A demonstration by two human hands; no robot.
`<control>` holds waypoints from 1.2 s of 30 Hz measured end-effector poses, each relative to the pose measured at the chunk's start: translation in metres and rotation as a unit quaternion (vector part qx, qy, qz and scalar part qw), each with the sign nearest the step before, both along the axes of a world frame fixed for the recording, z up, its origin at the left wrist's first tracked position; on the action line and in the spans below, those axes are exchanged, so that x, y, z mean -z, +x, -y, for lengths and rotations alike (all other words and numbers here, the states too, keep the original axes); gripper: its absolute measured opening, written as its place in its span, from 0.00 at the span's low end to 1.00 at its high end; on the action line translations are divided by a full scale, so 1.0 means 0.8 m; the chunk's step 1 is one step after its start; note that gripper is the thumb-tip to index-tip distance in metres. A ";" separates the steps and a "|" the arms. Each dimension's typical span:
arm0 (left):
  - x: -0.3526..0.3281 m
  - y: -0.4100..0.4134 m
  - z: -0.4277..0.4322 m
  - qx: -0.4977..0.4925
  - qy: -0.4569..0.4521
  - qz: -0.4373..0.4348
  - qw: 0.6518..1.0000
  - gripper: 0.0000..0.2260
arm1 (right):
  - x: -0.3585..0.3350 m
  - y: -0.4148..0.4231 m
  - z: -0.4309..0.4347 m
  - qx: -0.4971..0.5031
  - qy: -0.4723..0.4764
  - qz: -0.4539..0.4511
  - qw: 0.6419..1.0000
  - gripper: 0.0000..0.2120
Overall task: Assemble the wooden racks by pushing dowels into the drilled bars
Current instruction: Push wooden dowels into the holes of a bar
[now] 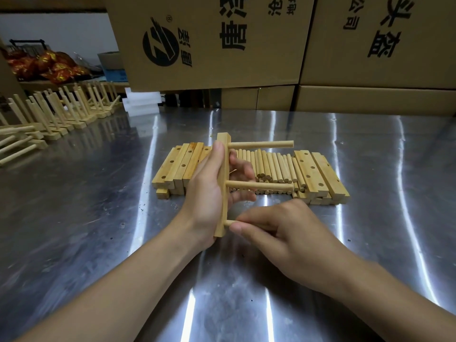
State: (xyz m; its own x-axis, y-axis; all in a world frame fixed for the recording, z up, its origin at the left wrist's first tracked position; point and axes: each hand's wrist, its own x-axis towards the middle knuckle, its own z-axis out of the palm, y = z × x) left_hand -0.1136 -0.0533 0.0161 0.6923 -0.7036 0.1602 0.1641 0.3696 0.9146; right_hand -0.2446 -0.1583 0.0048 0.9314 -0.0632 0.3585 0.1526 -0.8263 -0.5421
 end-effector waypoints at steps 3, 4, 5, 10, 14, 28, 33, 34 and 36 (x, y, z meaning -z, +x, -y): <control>-0.001 -0.004 -0.002 -0.001 -0.006 0.036 0.999 0.20 | -0.001 -0.001 0.001 -0.016 0.082 -0.021 0.996 0.18; -0.001 -0.005 -0.003 0.000 -0.004 0.049 0.999 0.20 | 0.000 -0.002 0.001 -0.018 0.126 -0.030 0.991 0.18; -0.001 -0.006 -0.003 -0.001 -0.002 0.059 0.998 0.21 | 0.000 -0.001 0.001 -0.018 0.167 -0.043 0.985 0.19; 0.000 -0.006 -0.001 -0.013 -0.002 0.052 0.999 0.20 | 0.001 0.002 -0.001 -0.005 0.226 -0.087 0.970 0.22; 0.000 -0.001 0.002 -0.006 0.009 0.035 0.999 0.19 | 0.004 0.004 0.003 0.006 0.230 -0.075 0.970 0.16; -0.001 0.007 0.000 0.060 0.063 -0.043 0.995 0.22 | 0.007 0.005 0.015 0.042 0.138 0.043 0.989 0.09; 0.002 0.007 0.003 0.027 0.065 -0.036 0.997 0.22 | 0.002 0.002 0.015 0.068 -0.084 0.088 0.990 0.15; 0.002 0.006 0.003 0.021 0.061 -0.039 0.997 0.22 | 0.002 0.002 0.014 0.066 -0.114 0.087 0.987 0.16; 0.003 0.004 0.004 0.012 0.048 -0.051 0.997 0.22 | 0.003 0.002 0.013 0.057 -0.131 0.090 0.986 0.14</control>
State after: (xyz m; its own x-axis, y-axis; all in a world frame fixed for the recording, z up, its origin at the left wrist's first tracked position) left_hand -0.1103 -0.0566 0.0140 0.6841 -0.7290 0.0210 0.2657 0.2760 0.9237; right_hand -0.2428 -0.1683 0.0022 0.8439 -0.0465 0.5344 0.1246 -0.9520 -0.2797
